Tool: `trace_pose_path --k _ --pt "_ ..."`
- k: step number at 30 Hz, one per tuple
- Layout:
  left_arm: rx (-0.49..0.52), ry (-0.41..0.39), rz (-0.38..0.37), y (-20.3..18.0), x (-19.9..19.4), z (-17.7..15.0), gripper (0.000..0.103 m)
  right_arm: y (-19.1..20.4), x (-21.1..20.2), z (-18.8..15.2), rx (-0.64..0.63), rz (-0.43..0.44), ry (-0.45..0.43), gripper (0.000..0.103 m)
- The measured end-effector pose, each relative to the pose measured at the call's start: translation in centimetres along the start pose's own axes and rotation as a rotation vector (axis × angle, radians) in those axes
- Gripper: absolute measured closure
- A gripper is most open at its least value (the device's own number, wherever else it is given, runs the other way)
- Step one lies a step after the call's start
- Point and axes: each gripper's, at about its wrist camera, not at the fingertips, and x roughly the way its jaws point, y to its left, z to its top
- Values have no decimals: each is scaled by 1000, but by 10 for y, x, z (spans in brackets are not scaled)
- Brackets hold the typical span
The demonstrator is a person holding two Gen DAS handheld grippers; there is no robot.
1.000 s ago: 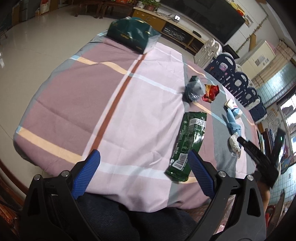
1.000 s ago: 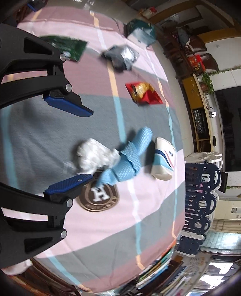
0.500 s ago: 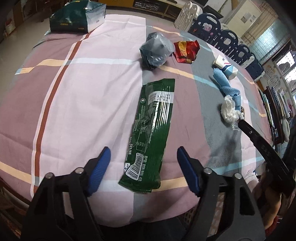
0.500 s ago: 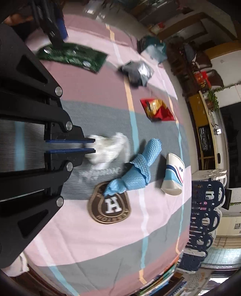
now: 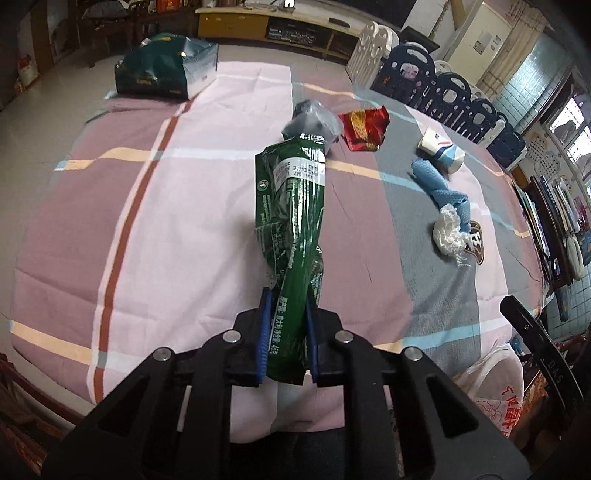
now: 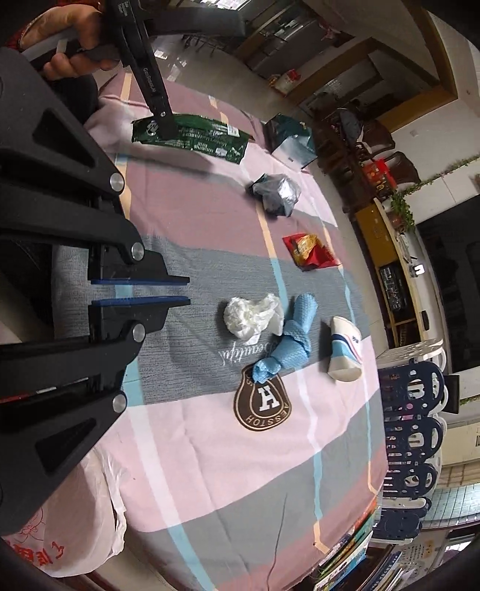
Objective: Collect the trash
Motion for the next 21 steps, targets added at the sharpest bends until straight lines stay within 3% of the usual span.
trace_pose_path --k 8,14,21 --pt "34 -148 32 -2 -67 -8 86 11 -36 1 -7 33 -59 97" --pt "79 -148 10 -18 -87 -25 86 -6 -79 -14 29 23 -108 97" --pt "195 -119 -67 -70 -97 -53 86 -71 -127 -60 159 -61 -90 97"
